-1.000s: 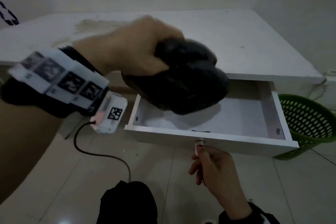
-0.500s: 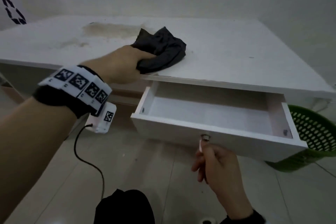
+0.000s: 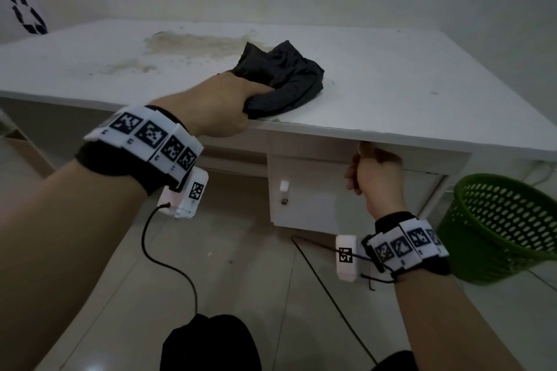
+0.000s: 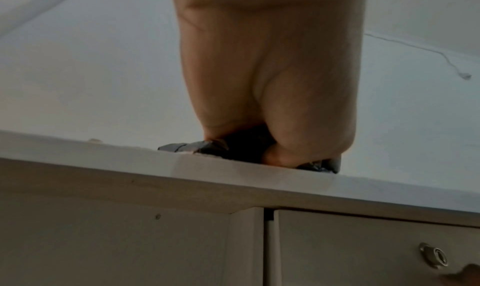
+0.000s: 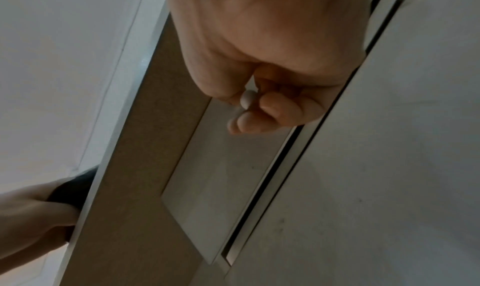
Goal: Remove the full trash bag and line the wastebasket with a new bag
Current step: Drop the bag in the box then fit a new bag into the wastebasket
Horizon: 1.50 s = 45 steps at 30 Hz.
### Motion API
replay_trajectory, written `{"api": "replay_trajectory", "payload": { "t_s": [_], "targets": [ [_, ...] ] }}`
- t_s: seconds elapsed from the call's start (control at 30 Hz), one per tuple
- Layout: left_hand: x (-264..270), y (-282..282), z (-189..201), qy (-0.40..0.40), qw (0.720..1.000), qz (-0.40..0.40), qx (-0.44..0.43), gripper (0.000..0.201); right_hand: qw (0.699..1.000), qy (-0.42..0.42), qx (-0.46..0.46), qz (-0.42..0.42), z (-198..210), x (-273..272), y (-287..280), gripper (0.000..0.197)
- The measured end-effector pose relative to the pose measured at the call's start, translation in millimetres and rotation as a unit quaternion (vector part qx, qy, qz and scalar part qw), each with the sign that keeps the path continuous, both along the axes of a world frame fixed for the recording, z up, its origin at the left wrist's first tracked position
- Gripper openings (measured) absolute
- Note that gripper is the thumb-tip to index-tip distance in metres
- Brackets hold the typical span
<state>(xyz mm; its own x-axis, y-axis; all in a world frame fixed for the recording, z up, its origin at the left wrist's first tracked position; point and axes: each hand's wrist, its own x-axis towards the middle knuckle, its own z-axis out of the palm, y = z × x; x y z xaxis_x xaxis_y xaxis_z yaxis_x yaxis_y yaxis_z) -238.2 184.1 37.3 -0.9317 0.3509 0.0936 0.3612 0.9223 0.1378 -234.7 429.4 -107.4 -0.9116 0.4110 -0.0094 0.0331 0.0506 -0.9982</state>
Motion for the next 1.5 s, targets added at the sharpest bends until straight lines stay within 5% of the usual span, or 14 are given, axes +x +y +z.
{"api": "replay_trajectory", "payload": {
  "t_s": [0.2,0.37,0.63,0.7,0.87,1.03,1.17,1.27,1.5],
  "targets": [
    [-7,-6,-5,0.016,1.0,-0.016,0.005,0.061,0.999,-0.002,0.005,0.033,-12,10,-1,0.055],
    [-12,-18,2,-0.038,0.994,-0.063,0.076,0.06,0.985,-0.136,0.071,0.078,-10,66,3,0.047],
    [48,-29,45,-0.164,0.978,-0.017,0.126,0.058,0.951,-0.28,0.106,0.084,137,199,29,0.03],
    [85,-23,59,-0.212,0.967,-0.019,0.143,0.048,0.935,-0.331,0.097,0.085,163,246,36,0.032],
    [158,60,81,-0.374,0.901,-0.14,0.166,0.057,0.867,-0.493,0.071,0.033,165,376,74,0.034],
    [198,181,80,-0.399,0.868,-0.259,0.146,0.037,0.773,-0.632,0.055,-0.014,140,523,129,0.034],
    [212,236,51,-0.451,0.846,-0.27,0.085,0.039,0.736,-0.671,0.084,-0.031,133,567,182,0.033],
    [217,251,23,-0.489,0.845,-0.21,0.055,0.045,0.748,-0.66,0.067,0.004,132,548,239,0.037],
    [239,264,-5,-0.525,0.85,-0.039,-0.005,0.021,0.886,-0.45,0.115,0.011,178,416,361,0.028]
  ]
}}
